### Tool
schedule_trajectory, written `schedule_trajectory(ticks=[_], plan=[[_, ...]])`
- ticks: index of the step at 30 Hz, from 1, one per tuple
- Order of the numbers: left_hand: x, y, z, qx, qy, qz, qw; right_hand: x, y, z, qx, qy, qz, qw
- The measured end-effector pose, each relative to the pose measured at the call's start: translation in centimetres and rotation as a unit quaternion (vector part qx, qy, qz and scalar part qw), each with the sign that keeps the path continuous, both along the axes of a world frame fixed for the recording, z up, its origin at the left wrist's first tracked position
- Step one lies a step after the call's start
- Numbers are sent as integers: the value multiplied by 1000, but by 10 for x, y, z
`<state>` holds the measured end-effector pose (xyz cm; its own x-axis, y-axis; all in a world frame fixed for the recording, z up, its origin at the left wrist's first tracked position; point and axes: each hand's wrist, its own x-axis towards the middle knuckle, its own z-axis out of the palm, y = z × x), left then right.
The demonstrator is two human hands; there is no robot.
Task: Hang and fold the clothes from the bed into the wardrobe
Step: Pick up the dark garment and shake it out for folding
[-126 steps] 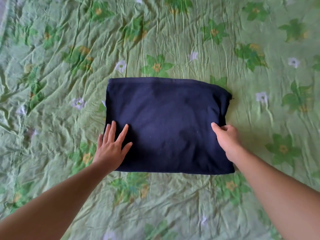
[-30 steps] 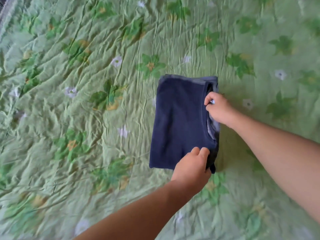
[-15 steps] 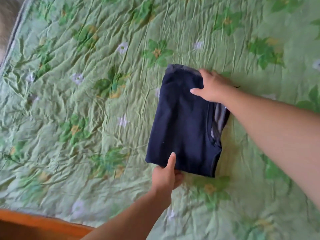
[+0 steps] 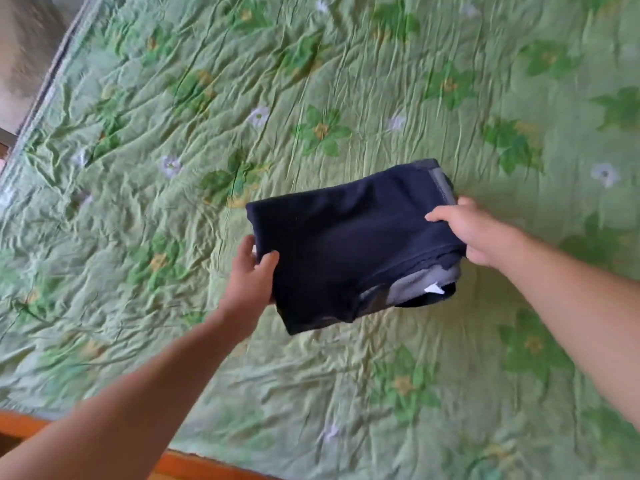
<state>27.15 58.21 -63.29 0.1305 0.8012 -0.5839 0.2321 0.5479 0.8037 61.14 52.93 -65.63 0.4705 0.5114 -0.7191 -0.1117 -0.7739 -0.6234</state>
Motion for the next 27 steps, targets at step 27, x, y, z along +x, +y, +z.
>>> schedule_trajectory(ticks=[27], plan=[[2,24,-129,416,427,-438,672,-99,-31,-102,1,-532,465,708]])
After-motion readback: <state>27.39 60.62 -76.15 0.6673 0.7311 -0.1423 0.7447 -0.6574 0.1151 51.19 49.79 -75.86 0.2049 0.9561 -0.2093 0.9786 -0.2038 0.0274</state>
